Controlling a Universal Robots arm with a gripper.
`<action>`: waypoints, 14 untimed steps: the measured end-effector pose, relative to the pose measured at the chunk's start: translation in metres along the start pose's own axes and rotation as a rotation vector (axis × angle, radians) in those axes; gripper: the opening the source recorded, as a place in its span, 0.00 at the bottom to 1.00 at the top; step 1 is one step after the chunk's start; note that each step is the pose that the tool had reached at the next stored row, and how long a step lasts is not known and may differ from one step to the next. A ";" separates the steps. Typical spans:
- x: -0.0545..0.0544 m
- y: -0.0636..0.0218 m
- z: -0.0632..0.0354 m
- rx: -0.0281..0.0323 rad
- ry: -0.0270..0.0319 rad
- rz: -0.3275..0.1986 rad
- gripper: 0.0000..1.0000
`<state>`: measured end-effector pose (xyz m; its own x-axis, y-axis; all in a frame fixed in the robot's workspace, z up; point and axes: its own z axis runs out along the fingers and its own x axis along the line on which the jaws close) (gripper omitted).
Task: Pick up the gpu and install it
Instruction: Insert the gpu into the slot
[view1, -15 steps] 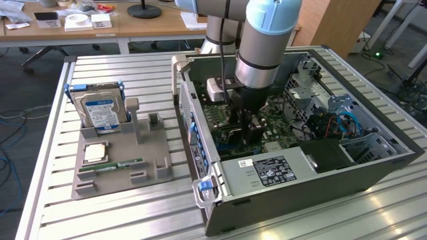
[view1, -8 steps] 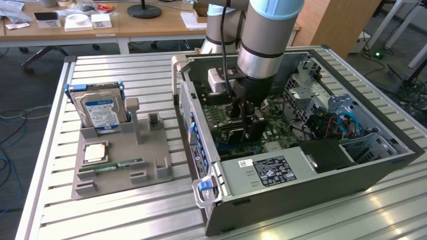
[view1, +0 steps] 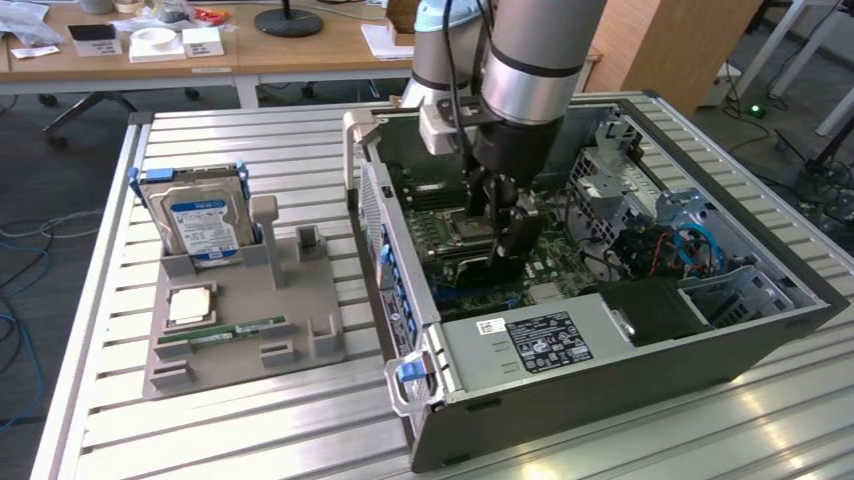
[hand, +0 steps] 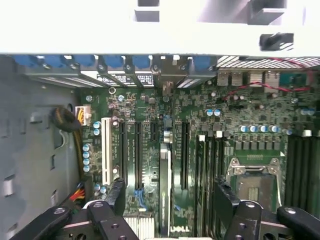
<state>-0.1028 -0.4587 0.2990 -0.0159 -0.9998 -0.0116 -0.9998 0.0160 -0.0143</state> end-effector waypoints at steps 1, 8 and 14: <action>0.000 -0.0001 -0.0038 -0.0001 0.0001 0.000 0.80; 0.000 -0.0004 -0.0290 0.0000 0.0001 0.000 0.80; -0.001 -0.0008 -0.0549 0.0000 0.0000 0.000 0.80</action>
<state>-0.1028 -0.4587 0.3539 -0.0159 -0.9998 -0.0116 -0.9998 0.0160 -0.0143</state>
